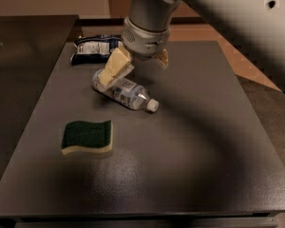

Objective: Place blue plastic bottle upright

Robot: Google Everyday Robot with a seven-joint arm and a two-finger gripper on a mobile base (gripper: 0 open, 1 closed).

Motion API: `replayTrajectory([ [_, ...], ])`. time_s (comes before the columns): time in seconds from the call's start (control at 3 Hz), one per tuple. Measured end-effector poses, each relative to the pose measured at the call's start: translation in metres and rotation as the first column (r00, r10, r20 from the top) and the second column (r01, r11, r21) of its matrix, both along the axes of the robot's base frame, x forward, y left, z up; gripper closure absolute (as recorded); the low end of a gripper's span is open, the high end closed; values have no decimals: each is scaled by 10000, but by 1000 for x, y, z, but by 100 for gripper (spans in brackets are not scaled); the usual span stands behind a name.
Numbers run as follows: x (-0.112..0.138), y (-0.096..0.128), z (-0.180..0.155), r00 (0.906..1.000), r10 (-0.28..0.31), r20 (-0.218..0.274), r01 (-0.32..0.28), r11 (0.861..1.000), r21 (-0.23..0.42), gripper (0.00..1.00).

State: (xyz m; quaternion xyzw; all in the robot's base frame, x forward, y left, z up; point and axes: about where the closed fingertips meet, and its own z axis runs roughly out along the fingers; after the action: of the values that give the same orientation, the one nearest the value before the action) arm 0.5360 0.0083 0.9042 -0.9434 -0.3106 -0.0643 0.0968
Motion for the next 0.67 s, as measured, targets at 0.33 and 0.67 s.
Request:
replayTrajectory([
  [0.33,9,6,-16,9954,922,248,-901,9931,-744,0],
  [0.67,17,7,-34,9898,1409,208,-1368,9814,-1348,0],
])
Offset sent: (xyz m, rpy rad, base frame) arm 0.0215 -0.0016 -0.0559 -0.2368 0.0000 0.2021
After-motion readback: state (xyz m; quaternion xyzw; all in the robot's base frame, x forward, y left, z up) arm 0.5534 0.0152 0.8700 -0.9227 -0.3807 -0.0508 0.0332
